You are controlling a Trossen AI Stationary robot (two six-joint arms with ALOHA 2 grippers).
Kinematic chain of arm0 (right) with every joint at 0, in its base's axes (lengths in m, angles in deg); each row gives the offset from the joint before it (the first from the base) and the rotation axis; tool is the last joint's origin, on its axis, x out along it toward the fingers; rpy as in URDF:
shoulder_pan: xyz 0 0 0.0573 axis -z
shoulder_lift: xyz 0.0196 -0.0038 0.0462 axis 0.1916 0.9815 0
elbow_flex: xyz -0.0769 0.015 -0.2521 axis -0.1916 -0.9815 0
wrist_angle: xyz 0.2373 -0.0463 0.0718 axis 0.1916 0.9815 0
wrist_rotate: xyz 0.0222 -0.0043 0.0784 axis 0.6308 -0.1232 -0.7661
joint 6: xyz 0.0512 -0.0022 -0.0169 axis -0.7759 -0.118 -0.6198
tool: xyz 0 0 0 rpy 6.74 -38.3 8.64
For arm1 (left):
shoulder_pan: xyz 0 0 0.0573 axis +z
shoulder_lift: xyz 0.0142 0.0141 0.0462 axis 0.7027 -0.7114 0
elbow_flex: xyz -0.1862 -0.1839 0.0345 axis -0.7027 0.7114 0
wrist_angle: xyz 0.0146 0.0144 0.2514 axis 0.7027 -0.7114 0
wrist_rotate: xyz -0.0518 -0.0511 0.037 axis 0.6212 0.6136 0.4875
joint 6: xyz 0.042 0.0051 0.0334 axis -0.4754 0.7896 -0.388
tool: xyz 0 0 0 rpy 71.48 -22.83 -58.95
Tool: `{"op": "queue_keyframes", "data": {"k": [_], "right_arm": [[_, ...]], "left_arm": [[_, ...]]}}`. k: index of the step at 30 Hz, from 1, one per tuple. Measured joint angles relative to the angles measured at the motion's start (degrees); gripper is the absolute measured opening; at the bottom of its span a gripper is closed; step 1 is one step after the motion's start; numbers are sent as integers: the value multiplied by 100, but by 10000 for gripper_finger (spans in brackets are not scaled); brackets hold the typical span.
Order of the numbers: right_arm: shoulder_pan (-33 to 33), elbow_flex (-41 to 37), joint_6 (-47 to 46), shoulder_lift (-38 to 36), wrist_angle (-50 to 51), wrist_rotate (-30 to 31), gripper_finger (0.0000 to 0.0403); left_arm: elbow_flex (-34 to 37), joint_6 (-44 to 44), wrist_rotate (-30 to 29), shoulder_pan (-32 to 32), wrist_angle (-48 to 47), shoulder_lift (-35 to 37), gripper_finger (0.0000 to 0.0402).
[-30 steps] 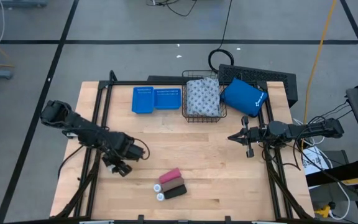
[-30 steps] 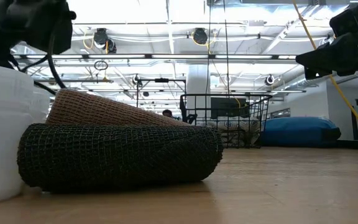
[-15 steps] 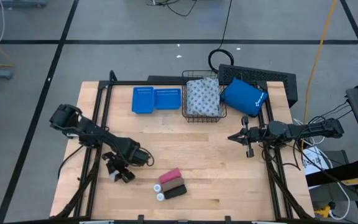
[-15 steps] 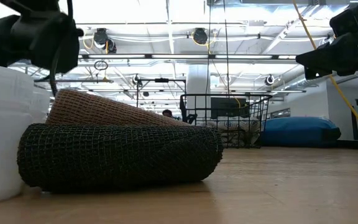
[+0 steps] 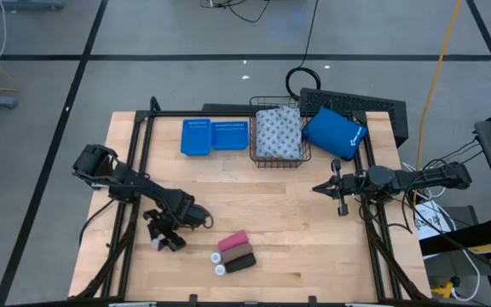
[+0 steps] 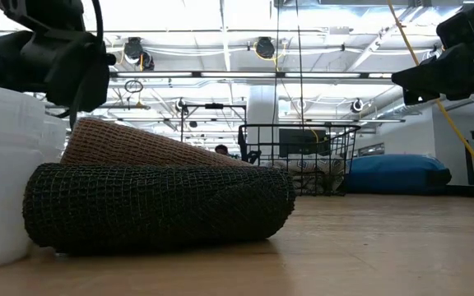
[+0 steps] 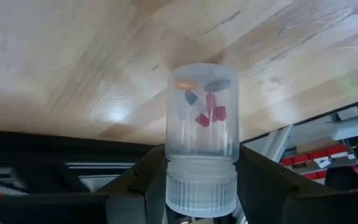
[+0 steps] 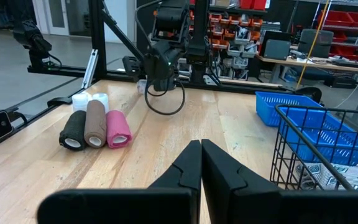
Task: Pick & Place Medicine items
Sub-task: Put the transparent pill bottle into the right blue bin
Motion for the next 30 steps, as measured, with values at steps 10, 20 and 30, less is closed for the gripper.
{"op": "queue_keyframes", "data": {"k": [10, 20, 30], "right_arm": [[0, 0, -1, 0, -1, 0, 0], [0, 1, 1, -2, 0, 0, 0], [0, 1, 1, -2, -1, 0, 0]], "left_arm": [[-2, 69, -231, 14, 443, 0, 214], [-2, -312, -326, 314, 437, 0, 229], [-81, -1036, -1142, 703, 409, 198, 228]]}}
